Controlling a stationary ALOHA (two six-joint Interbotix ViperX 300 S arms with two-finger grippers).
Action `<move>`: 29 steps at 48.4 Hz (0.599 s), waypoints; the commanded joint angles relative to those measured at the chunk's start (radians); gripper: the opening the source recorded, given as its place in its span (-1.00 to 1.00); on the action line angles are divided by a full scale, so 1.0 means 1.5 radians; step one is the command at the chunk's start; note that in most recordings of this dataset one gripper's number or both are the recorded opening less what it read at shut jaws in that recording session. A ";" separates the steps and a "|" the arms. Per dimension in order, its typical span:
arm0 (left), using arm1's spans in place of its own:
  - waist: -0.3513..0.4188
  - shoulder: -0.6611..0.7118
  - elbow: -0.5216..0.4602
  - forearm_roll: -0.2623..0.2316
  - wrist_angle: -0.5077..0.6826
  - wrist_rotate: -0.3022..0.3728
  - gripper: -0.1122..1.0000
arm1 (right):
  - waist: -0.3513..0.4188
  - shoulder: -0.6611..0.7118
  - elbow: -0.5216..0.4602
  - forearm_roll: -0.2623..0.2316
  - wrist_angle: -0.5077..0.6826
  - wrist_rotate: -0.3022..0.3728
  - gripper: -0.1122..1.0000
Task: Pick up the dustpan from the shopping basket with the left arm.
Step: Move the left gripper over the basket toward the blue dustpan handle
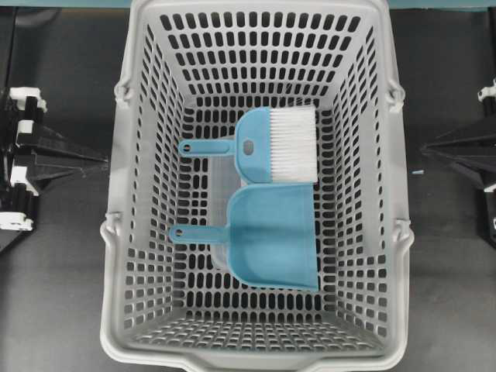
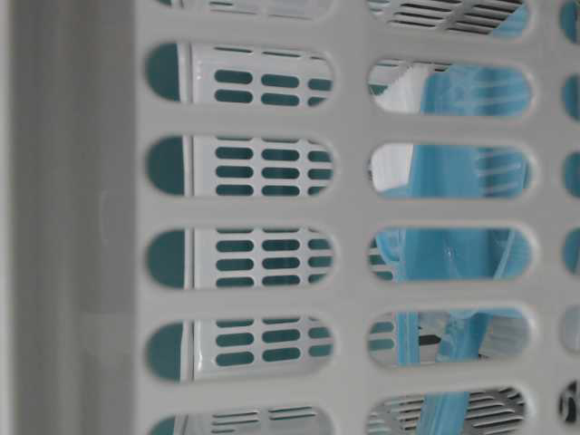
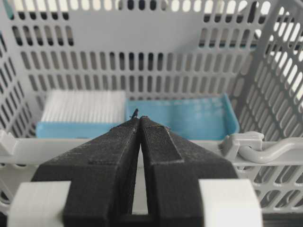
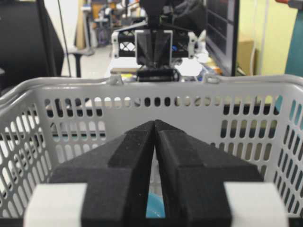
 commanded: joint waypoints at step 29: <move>-0.064 0.192 -0.444 0.028 0.589 -0.028 -0.80 | -0.001 -0.176 -0.054 0.009 0.362 0.008 -0.79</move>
